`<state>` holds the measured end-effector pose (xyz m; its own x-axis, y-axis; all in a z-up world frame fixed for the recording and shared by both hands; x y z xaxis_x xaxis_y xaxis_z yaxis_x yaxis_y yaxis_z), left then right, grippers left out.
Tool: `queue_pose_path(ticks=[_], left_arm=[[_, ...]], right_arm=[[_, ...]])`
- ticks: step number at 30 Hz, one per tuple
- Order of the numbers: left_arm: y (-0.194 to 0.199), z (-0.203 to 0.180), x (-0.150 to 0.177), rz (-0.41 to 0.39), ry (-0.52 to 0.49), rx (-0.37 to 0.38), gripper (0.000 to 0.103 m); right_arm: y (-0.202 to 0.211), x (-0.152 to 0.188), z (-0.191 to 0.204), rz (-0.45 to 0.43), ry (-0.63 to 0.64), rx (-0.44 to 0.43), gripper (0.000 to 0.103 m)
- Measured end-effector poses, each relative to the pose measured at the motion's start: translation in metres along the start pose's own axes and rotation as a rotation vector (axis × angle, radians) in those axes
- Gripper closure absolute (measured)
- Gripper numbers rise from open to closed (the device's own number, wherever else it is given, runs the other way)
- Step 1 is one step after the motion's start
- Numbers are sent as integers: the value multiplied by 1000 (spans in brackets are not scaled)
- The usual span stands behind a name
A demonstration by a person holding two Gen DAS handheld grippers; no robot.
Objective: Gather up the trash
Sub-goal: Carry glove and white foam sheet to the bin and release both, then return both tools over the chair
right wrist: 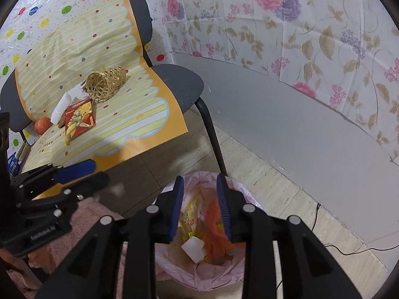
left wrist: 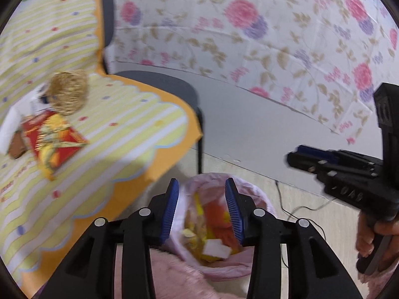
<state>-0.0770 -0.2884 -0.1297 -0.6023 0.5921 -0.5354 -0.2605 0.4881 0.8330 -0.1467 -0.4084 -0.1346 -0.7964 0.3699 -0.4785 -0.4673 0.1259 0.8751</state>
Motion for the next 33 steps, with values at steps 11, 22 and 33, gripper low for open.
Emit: queue_pose_path(ticks=[11, 22, 33], left_arm=[[59, 78, 20, -46, 156, -158, 59], [117, 154, 48, -95, 315, -332, 58], [150, 223, 73, -100, 469, -470, 43]], right_arm=[[38, -25, 46, -83, 98, -36, 76], [33, -43, 123, -66, 241, -119, 65], [3, -67, 203, -50, 389, -169, 54]])
Point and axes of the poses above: each gripper's, at about its wrist camera, not at the fingertips, and y roughly against the way its jaws point, z to its left, x to its underside, the point moved 10 cm from there along -y, roughly the way its jaws point, and after that the axes turned 12 degrees about z, right-handed, at the moved point
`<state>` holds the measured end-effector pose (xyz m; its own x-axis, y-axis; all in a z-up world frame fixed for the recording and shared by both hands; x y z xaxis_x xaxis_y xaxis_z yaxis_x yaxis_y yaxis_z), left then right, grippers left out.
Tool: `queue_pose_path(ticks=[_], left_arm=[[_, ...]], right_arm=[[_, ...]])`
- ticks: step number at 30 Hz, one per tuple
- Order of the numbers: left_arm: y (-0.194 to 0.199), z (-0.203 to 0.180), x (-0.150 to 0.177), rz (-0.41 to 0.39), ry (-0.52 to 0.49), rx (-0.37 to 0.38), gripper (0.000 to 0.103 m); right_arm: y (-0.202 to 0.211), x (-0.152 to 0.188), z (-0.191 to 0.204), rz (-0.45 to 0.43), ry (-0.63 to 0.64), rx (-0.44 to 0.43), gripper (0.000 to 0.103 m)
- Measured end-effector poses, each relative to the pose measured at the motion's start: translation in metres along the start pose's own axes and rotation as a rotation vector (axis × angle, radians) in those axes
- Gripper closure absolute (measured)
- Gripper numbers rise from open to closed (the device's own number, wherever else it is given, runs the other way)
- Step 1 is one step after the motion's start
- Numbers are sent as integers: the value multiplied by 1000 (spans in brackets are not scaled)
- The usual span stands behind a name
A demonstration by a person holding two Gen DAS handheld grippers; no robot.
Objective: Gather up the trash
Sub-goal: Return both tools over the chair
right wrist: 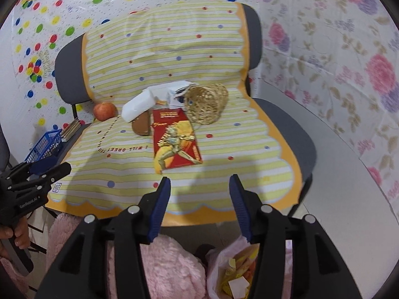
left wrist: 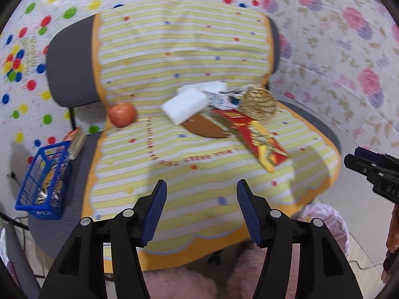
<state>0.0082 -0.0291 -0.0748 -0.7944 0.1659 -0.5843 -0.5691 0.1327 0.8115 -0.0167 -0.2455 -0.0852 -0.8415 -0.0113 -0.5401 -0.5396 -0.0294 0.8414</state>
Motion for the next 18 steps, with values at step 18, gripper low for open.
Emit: queue_pose_path(ticks=[18], left_arm=[[-59, 54, -19, 75, 120, -38, 40]], right_arm=[[-129, -56, 70, 97, 183, 100, 48]])
Point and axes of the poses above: each gripper's, at about its wrist camera, not at the fingertips, and y roughly against the way its jaws point, z to its left, x to its underside, the point moved 10 cm from there along -y, roughly the way its jaws point, and after that the axes turned 12 degrees about z, right-handed, at the moved point
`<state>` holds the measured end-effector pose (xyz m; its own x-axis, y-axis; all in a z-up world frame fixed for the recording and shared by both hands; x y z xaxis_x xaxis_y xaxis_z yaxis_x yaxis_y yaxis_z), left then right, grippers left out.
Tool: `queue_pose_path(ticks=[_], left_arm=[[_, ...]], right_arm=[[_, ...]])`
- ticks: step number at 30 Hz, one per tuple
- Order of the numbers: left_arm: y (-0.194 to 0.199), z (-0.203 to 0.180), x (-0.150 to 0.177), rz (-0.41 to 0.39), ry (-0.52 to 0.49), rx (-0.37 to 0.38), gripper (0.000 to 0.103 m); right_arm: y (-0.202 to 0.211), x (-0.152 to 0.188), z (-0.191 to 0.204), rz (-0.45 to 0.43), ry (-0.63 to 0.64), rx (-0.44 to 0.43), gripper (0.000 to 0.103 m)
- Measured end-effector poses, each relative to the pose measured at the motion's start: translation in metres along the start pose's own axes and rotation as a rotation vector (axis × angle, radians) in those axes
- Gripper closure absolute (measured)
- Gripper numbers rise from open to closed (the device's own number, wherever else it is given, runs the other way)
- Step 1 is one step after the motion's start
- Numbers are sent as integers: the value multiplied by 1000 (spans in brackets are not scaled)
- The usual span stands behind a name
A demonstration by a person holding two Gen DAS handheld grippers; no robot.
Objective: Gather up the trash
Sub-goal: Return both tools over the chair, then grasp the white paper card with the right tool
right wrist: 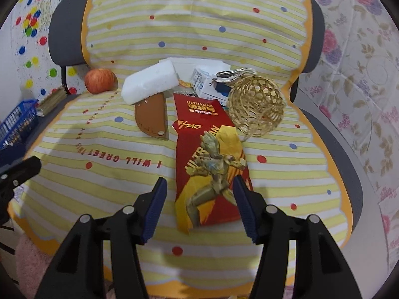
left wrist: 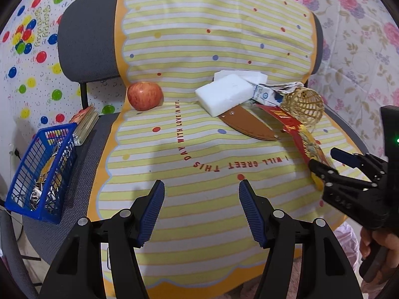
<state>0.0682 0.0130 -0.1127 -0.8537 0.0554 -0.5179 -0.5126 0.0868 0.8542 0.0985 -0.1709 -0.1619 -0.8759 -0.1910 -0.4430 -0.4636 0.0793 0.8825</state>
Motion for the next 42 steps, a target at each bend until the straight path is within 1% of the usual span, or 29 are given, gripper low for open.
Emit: queue_pose_path(ticks=[6, 9, 10, 12, 14, 17, 19, 20, 21, 23, 24, 28, 30, 33, 38, 42], left_arm=[[-10, 2, -4, 10, 6, 6, 40], [-11, 2, -4, 12, 7, 10, 40], [-11, 1, -4, 13, 8, 11, 40], [-10, 1, -5, 9, 7, 13, 40], [-10, 2, -5, 7, 6, 15, 40], [-7, 1, -5, 2, 3, 16, 40], [-5, -1, -7, -4, -1, 21, 40], [-4, -2, -7, -6, -3, 21, 40], [-4, -3, -8, -9, -6, 24, 40], [-3, -6, -11, -13, -11, 27, 40], [-3, -7, -12, -14, -12, 31, 40], [-6, -13, -21, -24, -30, 29, 40], [-12, -13, -28, -27, -37, 24, 40], [-23, -15, -43, -36, -44, 29, 40], [-49, -12, -69, -32, -29, 54, 40], [-67, -10, -92, -47, -33, 47, 40]], right_arm=[[-24, -8, 7, 20, 49, 88, 48], [-29, -13, 7, -3, 72, 144, 49], [-30, -14, 6, -10, 79, 161, 51], [-30, -17, 6, -18, 88, 179, 60], [-26, -21, 3, -24, 88, 181, 79], [-7, -24, -9, -54, 62, 172, 91], [13, -26, -20, -86, 26, 150, 95], [22, -26, -27, -96, 0, 122, 98], [33, -26, -36, -104, -43, 71, 99], [48, -24, -52, -114, -124, -34, 100], [53, -22, -57, -117, -150, -64, 101], [67, -15, -63, -134, -204, -135, 101], [72, -12, -64, -145, -218, -144, 101], [76, -9, -67, -164, -227, -125, 101], [64, -10, -68, -147, -240, -154, 101], [59, -20, -70, -158, -258, -164, 101]])
Point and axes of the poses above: each gripper's, at about its wrist camera, not at the fingertips, and y roughly against the way its jaws point, z to its left, x to its underside, the point moved 10 cm from there along -y, roughly the way its jaws point, and after that the axes turned 12 degrees about z, right-handed, at the moved point
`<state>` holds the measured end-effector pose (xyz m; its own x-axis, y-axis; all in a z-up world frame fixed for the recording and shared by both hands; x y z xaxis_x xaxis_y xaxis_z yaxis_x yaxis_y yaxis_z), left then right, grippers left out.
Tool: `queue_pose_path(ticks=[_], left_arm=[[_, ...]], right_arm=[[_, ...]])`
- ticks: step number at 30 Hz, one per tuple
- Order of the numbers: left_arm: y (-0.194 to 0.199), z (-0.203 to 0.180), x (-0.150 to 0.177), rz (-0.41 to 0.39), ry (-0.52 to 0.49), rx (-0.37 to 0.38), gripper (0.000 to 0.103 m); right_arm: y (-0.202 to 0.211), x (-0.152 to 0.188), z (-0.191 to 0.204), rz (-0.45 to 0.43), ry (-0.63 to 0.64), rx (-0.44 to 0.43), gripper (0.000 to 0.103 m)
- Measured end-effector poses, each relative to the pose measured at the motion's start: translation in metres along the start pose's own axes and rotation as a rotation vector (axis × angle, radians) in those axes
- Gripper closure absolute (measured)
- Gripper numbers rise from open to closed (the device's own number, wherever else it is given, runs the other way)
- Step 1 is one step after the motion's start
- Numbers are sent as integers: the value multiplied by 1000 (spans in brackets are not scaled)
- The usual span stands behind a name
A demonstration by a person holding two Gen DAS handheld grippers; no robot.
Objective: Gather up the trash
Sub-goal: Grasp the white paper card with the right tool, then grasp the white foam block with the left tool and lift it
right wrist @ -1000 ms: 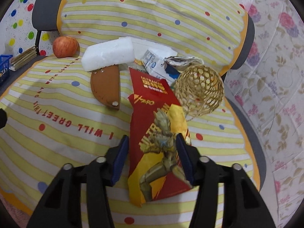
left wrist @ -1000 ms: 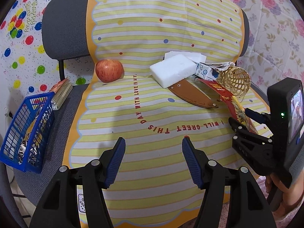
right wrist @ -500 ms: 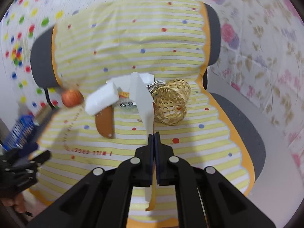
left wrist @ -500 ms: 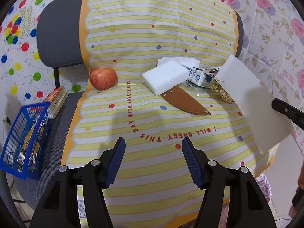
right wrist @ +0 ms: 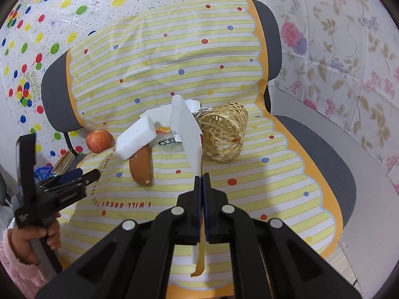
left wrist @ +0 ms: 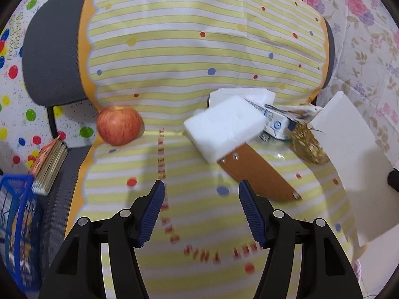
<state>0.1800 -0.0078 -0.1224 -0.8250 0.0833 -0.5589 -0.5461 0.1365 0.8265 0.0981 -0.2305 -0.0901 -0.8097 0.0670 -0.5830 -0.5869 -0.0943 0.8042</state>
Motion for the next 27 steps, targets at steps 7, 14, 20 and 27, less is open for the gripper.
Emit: queue_pose_path(ticks=[7, 14, 20, 27], left_arm=[[-31, -1, -20, 24, -17, 0, 40], [-55, -8, -37, 62, -62, -8, 41], [-58, -19, -41, 71, -103, 45, 69], [-3, -36, -22, -19, -110, 102, 78]], right_arm=[[-14, -25, 4, -20, -2, -1, 101], [-28, -48, 8, -35, 5, 8, 101], [-29, -49, 9, -33, 5, 4, 101], [-16, -39, 6, -35, -6, -5, 101]])
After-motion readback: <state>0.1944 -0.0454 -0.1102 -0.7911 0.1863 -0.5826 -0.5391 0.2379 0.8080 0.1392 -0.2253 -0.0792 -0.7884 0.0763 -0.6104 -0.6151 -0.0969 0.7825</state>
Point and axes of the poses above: each gripper's, at about its wrist camera, not at the fingertips, and y roughly against the way its jaws point, z to its left, x to its underside, the point moved 10 cm from there along -y, roughly the way its jaws point, and after that the axes turned 12 degrees about z, right-handed, at the moved point
